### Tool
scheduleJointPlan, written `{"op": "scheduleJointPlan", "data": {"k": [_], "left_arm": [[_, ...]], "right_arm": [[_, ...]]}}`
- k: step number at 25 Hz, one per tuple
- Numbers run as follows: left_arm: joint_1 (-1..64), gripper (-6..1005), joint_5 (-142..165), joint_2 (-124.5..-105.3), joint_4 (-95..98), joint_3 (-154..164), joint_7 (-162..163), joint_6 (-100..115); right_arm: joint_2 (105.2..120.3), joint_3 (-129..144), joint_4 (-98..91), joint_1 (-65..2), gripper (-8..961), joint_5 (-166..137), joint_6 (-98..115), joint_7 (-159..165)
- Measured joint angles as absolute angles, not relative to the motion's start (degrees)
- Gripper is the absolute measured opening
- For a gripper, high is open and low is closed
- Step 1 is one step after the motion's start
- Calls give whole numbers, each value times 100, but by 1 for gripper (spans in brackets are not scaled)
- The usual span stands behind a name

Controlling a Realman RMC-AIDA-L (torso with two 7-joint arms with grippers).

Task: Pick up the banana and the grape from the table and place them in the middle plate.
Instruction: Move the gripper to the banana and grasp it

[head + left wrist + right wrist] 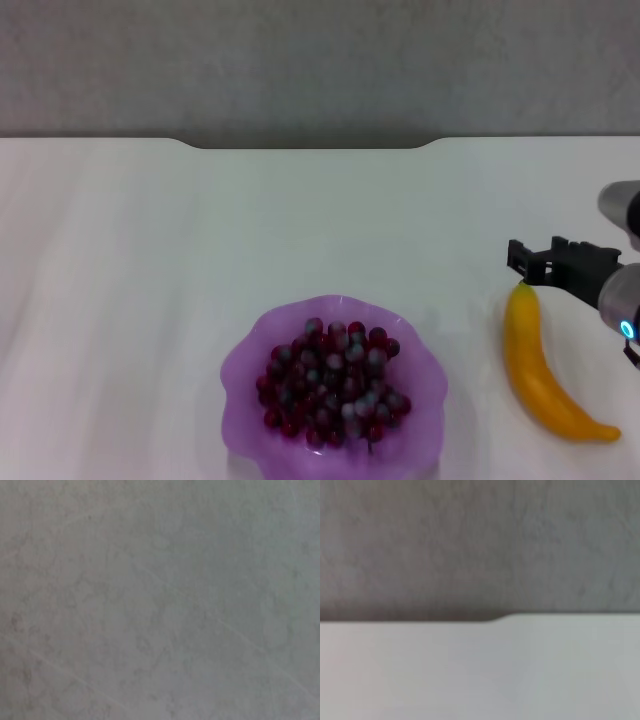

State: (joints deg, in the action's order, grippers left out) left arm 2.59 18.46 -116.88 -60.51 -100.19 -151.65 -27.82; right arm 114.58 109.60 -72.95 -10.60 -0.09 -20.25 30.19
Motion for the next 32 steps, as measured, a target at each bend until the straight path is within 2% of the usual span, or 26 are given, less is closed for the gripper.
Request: {"op": "scheduleJointPlan", "data": {"k": [4, 10, 13, 25, 32], "left_arm": [[257, 878, 1846, -11688, -6053, -10019, -15150, -2784], [255, 878, 1846, -11688, -6056, -10019, -15143, -2787], [255, 878, 1846, -11688, -6056, -10019, -15141, -2786], [312, 878, 1859, -11680, -6097, -9905, -15184, -2583], [316, 878, 1864, -11675, -6074, -9887, -15187, -2550]], "right_arm": [[11461, 11069, -7285, -1145, 554, 12, -2255, 3012], [11465, 11080, -7274, -1156, 598, 20, -2417, 3014], [11468, 11090, -7159, -1211, 724, 143, -2539, 3007], [11460, 11139, -6306, -1774, 739, 1165, -2585, 2614], [11469, 11094, -6198, -1785, 737, 1271, -2589, 2591]]}}
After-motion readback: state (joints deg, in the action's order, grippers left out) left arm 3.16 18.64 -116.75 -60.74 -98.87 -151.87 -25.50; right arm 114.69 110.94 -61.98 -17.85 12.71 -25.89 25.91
